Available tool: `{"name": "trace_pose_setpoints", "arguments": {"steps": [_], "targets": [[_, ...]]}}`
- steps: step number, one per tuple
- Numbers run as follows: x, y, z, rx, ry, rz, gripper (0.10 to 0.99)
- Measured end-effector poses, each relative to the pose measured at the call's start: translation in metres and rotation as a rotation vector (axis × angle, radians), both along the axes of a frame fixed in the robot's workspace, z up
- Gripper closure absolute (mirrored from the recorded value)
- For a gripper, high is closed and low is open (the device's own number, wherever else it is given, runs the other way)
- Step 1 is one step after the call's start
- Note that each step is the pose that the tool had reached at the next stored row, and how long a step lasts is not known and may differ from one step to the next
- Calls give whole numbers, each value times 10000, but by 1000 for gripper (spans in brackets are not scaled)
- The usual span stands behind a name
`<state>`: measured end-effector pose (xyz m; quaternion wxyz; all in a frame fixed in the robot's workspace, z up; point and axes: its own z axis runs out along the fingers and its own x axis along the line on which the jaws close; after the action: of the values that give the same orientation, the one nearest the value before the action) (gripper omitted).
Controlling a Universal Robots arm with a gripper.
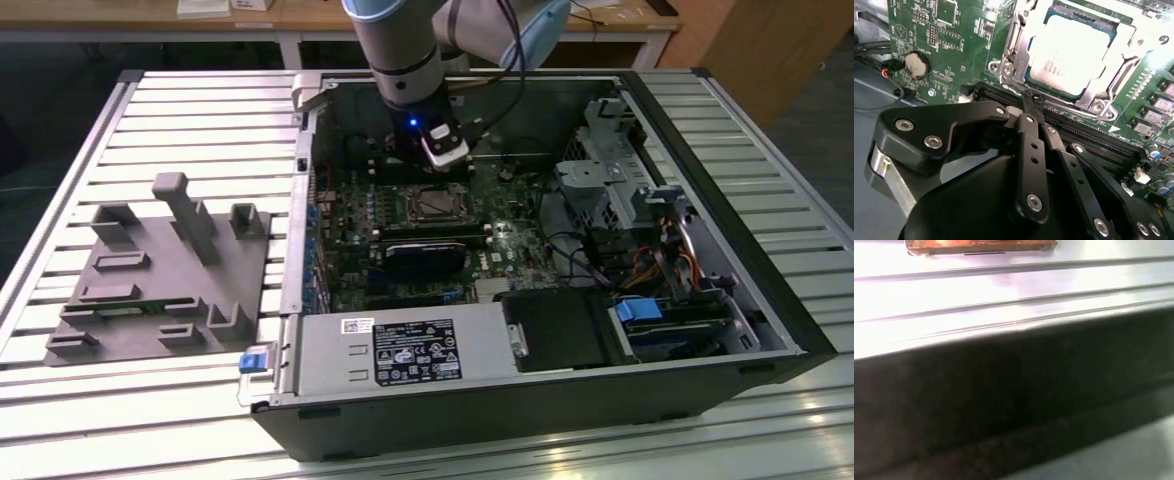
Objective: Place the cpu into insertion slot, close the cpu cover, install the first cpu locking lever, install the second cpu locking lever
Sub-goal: 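Install the first cpu locking lever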
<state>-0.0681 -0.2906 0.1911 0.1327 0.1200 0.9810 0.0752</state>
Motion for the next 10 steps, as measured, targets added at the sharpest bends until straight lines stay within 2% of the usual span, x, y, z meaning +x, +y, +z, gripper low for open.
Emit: {"name": "trace_pose_setpoints", "arguments": {"steps": [4, 10], "targets": [[-1, -1, 64, -8, 5, -1, 984], [-1, -2, 218, -9, 6, 0, 984]]}}
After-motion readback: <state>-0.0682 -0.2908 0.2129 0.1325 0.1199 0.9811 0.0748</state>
